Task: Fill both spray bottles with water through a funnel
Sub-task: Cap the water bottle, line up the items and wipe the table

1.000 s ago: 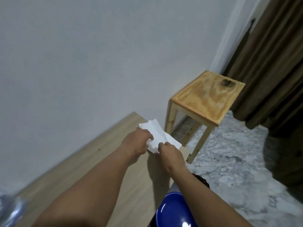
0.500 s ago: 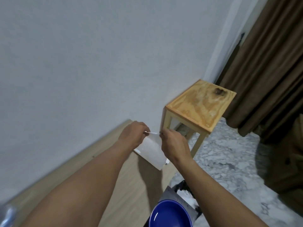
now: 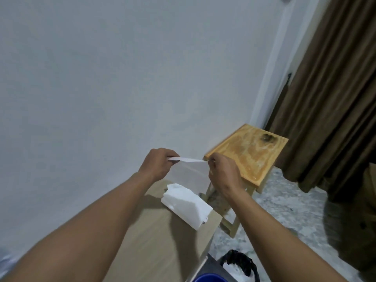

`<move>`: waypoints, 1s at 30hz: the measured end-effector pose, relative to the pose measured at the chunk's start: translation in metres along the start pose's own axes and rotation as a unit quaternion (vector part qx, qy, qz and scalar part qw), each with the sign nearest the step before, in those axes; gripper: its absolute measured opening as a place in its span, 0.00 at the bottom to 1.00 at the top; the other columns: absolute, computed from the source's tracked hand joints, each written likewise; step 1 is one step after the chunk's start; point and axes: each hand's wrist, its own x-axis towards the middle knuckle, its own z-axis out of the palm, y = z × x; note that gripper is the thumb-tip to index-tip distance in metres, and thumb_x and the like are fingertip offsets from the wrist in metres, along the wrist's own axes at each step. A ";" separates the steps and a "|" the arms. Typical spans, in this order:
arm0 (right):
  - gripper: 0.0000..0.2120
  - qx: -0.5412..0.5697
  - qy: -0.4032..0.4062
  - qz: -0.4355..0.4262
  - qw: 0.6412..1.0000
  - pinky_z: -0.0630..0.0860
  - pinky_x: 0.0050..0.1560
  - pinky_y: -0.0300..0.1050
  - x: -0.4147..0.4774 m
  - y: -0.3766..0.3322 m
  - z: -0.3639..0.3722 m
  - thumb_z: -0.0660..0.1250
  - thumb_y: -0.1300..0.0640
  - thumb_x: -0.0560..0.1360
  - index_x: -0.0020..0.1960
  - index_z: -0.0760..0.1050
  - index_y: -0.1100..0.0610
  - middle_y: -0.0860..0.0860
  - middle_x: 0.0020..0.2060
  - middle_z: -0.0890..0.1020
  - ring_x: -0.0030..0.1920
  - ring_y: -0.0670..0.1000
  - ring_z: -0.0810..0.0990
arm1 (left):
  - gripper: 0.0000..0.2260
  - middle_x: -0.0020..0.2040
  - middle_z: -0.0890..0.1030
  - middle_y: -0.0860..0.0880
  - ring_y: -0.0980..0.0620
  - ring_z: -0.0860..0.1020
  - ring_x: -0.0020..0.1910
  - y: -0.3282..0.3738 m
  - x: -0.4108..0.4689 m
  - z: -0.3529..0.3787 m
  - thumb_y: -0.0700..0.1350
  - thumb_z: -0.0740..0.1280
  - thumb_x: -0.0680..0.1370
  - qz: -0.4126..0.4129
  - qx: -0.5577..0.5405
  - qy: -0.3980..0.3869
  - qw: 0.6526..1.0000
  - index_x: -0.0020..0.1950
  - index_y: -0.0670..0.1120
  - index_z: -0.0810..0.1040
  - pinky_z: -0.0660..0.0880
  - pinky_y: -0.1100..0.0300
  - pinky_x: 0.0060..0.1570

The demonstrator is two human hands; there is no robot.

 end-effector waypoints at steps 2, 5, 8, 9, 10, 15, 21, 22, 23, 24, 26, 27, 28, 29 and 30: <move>0.09 0.022 0.001 -0.002 1.000 0.77 0.43 0.53 0.003 -0.008 -0.009 0.59 0.62 0.78 0.50 0.79 0.56 0.53 0.44 0.84 0.45 0.57 0.79 | 0.08 0.45 0.86 0.58 0.59 0.82 0.48 0.006 -0.007 -0.016 0.42 0.70 0.77 -0.028 -0.039 0.006 0.999 0.46 0.54 0.87 0.78 0.61 0.49; 0.09 0.065 -0.001 -0.013 0.998 0.77 0.44 0.48 0.004 -0.025 -0.019 0.61 0.62 0.77 0.50 0.81 0.56 0.52 0.45 0.85 0.46 0.56 0.81 | 0.06 0.45 0.86 0.58 0.61 0.81 0.49 0.014 -0.022 -0.039 0.44 0.72 0.77 -0.056 -0.107 0.035 0.992 0.46 0.54 0.87 0.73 0.69 0.44; 0.09 0.112 -0.001 -0.020 0.994 0.76 0.46 0.43 0.001 -0.046 -0.026 0.64 0.61 0.78 0.52 0.82 0.55 0.51 0.47 0.86 0.49 0.53 0.83 | 0.04 0.42 0.84 0.59 0.62 0.79 0.42 0.012 -0.042 -0.064 0.46 0.72 0.77 -0.086 -0.132 0.049 0.986 0.44 0.50 0.87 0.71 0.68 0.40; 0.09 0.126 -0.004 -0.023 0.992 0.75 0.47 0.41 -0.001 -0.055 -0.028 0.65 0.60 0.79 0.53 0.83 0.54 0.51 0.48 0.86 0.50 0.52 0.84 | 0.07 0.37 0.81 0.58 0.58 0.76 0.35 0.008 -0.052 -0.073 0.46 0.72 0.77 -0.093 -0.133 0.057 0.985 0.41 0.47 0.85 0.70 0.64 0.37; 0.09 0.135 -0.010 -0.032 0.990 0.74 0.48 0.40 -0.004 -0.064 -0.029 0.66 0.60 0.79 0.54 0.83 0.54 0.50 0.50 0.87 0.52 0.51 0.83 | 0.11 0.33 0.76 0.57 0.55 0.71 0.31 0.004 -0.063 -0.082 0.48 0.71 0.77 -0.098 -0.135 0.067 0.984 0.39 0.43 0.82 0.66 0.61 0.35; 0.09 0.171 -0.052 -0.083 0.980 0.68 0.48 0.35 -0.035 -0.122 -0.022 0.67 0.60 0.79 0.54 0.85 0.54 0.49 0.51 0.87 0.53 0.49 0.83 | 0.10 0.33 0.75 0.53 0.54 0.72 0.33 -0.016 -0.143 -0.127 0.51 0.70 0.78 -0.141 -0.178 0.128 0.966 0.43 0.45 0.84 0.67 0.59 0.37; 0.09 0.210 -0.121 -0.132 0.961 0.69 0.48 0.36 -0.118 -0.201 0.004 0.67 0.61 0.78 0.52 0.86 0.53 0.47 0.48 0.86 0.49 0.45 0.80 | 0.07 0.39 0.81 0.47 0.53 0.76 0.38 -0.051 -0.275 -0.170 0.49 0.71 0.78 -0.202 -0.214 0.174 0.940 0.49 0.47 0.86 0.72 0.59 0.36; 0.09 0.211 -0.138 -0.140 0.957 0.69 0.47 0.36 -0.135 -0.214 0.010 0.67 0.61 0.78 0.52 0.86 0.53 0.47 0.46 0.86 0.48 0.45 0.80 | 0.08 0.40 0.83 0.45 0.52 0.77 0.39 -0.058 -0.301 -0.175 0.49 0.71 0.78 -0.217 -0.213 0.181 0.935 0.49 0.46 0.86 0.73 0.58 0.37; 0.09 0.208 -0.155 -0.149 0.954 0.69 0.46 0.35 -0.152 -0.227 0.015 0.67 0.61 0.78 0.52 0.86 0.53 0.46 0.45 0.85 0.47 0.45 0.79 | 0.08 0.43 0.85 0.43 0.52 0.79 0.40 -0.065 -0.326 -0.180 0.49 0.71 0.78 -0.233 -0.210 0.187 0.931 0.48 0.46 0.86 0.74 0.58 0.39; 0.09 0.205 -0.170 -0.159 0.951 0.68 0.44 0.34 -0.171 -0.240 0.023 0.68 0.60 0.78 0.51 0.86 0.53 0.46 0.44 0.85 0.46 0.45 0.78 | 0.08 0.45 0.86 0.41 0.52 0.79 0.40 -0.073 -0.352 -0.184 0.49 0.71 0.78 -0.249 -0.207 0.192 0.927 0.47 0.46 0.86 0.74 0.59 0.40; 0.08 0.205 -0.198 -0.180 0.941 0.67 0.40 0.33 -0.209 -0.264 0.039 0.69 0.61 0.77 0.50 0.86 0.53 0.47 0.43 0.86 0.45 0.47 0.80 | 0.06 0.42 0.86 0.44 0.54 0.79 0.38 -0.090 -0.403 -0.192 0.47 0.70 0.79 -0.280 -0.196 0.199 0.918 0.44 0.48 0.85 0.74 0.63 0.38; 0.07 0.206 -0.216 -0.189 0.936 0.67 0.40 0.33 -0.229 -0.274 0.049 0.69 0.61 0.76 0.49 0.86 0.53 0.48 0.43 0.86 0.45 0.48 0.82 | 0.06 0.39 0.84 0.47 0.55 0.78 0.36 -0.097 -0.428 -0.195 0.46 0.70 0.79 -0.296 -0.185 0.205 0.914 0.43 0.49 0.84 0.73 0.67 0.34; 0.07 0.206 -0.235 -0.198 0.929 0.67 0.40 0.34 -0.250 -0.285 0.059 0.70 0.61 0.76 0.49 0.86 0.54 0.49 0.43 0.87 0.46 0.49 0.83 | 0.05 0.37 0.82 0.50 0.57 0.77 0.35 -0.105 -0.452 -0.198 0.46 0.70 0.79 -0.313 -0.174 0.210 0.910 0.43 0.49 0.84 0.71 0.70 0.31; 0.07 0.206 -0.254 -0.205 0.923 0.67 0.40 0.34 -0.269 -0.294 0.068 0.70 0.61 0.76 0.49 0.86 0.54 0.50 0.43 0.87 0.46 0.49 0.83 | 0.04 0.36 0.81 0.53 0.57 0.77 0.35 -0.113 -0.477 -0.201 0.46 0.70 0.79 -0.331 -0.172 0.214 0.903 0.46 0.49 0.83 0.71 0.71 0.30; 0.07 0.206 -0.271 -0.214 0.916 0.67 0.39 0.34 -0.289 -0.303 0.078 0.70 0.61 0.76 0.49 0.86 0.55 0.50 0.43 0.87 0.45 0.49 0.83 | 0.04 0.37 0.81 0.53 0.56 0.78 0.37 -0.122 -0.502 -0.204 0.46 0.70 0.79 -0.351 -0.174 0.213 0.895 0.48 0.47 0.84 0.72 0.70 0.32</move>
